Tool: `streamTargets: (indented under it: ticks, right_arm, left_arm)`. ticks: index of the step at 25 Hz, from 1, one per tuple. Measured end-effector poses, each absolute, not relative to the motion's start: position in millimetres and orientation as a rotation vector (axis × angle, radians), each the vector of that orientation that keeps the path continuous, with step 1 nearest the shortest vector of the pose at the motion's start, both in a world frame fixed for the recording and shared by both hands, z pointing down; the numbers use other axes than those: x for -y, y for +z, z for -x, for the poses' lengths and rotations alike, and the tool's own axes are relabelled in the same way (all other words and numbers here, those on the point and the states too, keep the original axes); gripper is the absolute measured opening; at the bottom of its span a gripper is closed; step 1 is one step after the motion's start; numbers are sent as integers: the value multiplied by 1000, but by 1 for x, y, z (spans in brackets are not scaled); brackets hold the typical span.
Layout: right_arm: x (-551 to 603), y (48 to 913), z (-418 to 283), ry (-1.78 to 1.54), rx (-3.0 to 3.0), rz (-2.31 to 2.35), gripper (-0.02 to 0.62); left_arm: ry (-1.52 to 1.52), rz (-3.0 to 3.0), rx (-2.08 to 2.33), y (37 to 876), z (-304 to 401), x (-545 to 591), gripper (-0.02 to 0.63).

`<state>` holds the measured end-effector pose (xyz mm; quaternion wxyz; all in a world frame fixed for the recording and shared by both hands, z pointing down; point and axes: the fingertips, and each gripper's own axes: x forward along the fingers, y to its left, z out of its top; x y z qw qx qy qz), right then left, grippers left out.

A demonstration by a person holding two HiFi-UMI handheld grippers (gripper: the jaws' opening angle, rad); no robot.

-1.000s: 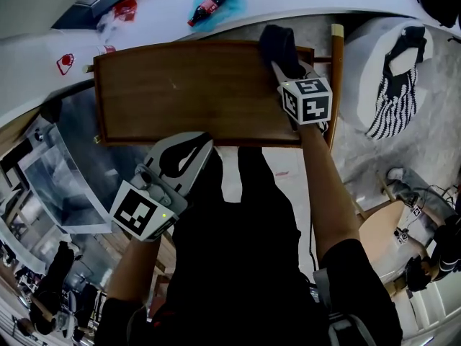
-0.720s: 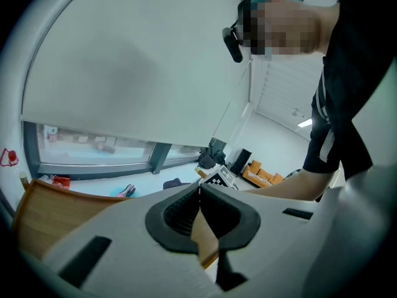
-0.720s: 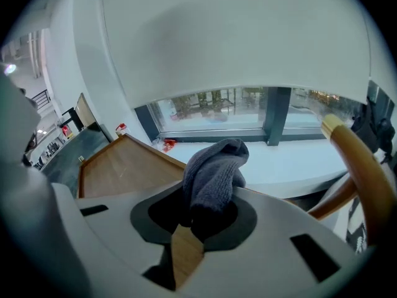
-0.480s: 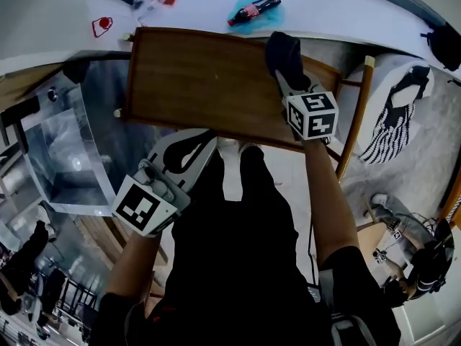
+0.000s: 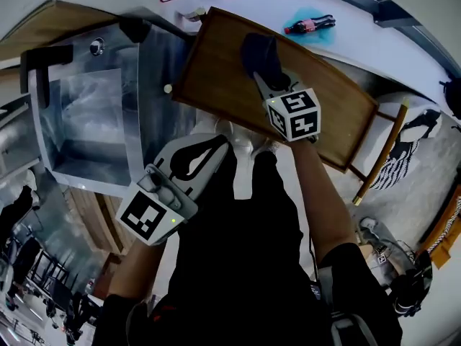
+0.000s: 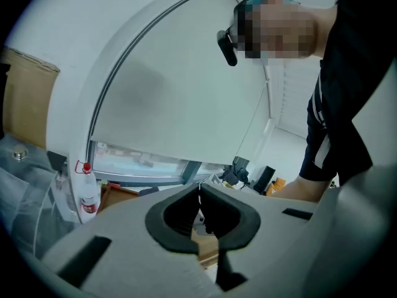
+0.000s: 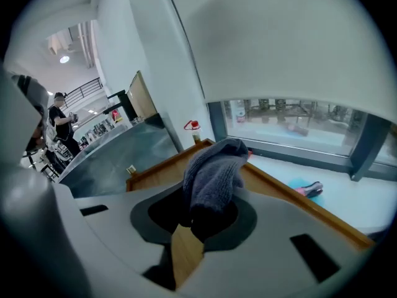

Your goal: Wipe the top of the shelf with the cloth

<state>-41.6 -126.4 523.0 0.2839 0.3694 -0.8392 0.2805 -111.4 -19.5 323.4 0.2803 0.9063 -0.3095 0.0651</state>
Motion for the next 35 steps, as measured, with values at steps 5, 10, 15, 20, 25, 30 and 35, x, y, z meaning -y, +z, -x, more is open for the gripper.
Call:
streamTargets:
  ticks: [5,10,15,20,25,30,35]
  right_arm:
    - [129,533,109,752,2271,-902,69]
    - [129,546,152,776,2262,-860,69]
    - [121,563,170,816,2234,-841,69]
    - [116,577,164,843,2205,-851,69]
    - [109,585,138,894,2175,-892,69]
    - [100,590,106,922,2146,-934,69]
    - [91,589,71,952,2126,-991,69]
  left_arm:
    - [149,-2392,874,326,153,14,26]
    - [133,-2355,902,333,182,10,26]
    - [131,-2337,920,339,198,10,26]
    - [142,-2329,911,348,202,11,26]
    - [159,-2345,872,351,188,12,26]
    - [179,-2371,826,349,166,12,26]
    - [205,-2395,774,347,138,8,26]
